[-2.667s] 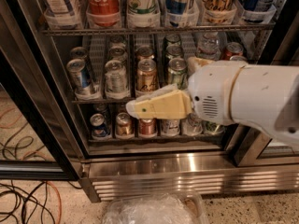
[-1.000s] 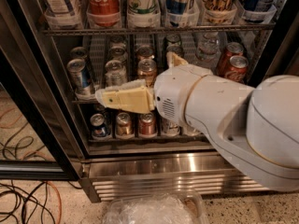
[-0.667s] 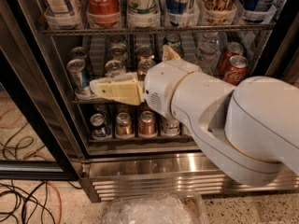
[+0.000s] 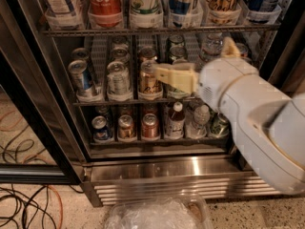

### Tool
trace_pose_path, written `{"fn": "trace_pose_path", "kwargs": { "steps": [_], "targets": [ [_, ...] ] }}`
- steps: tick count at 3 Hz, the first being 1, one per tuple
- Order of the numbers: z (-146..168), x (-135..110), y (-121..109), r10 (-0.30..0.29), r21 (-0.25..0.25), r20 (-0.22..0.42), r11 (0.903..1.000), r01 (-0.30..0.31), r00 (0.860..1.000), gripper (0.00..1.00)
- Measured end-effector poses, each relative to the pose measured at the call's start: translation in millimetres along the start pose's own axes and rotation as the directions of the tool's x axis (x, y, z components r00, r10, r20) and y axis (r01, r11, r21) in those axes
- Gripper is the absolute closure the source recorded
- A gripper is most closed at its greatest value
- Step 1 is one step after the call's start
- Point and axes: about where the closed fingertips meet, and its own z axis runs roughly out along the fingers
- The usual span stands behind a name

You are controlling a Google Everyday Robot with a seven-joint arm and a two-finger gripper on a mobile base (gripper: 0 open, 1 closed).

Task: Pick blue plastic bottle from top shelf of fridge

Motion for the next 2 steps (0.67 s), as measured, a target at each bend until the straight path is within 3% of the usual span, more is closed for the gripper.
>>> {"fn": "trace_pose_path", "kwargs": {
  "steps": [1,2],
  "targets": [
    [-9.7,7.5,-20.2,-0.023,0.051,0.012,0.9985,0.022,1.000,0.00],
    [-9.7,7.5,-20.1,-0.023,0.050,0.012,0.9985,0.022,1.000,0.00]
  ]
}}
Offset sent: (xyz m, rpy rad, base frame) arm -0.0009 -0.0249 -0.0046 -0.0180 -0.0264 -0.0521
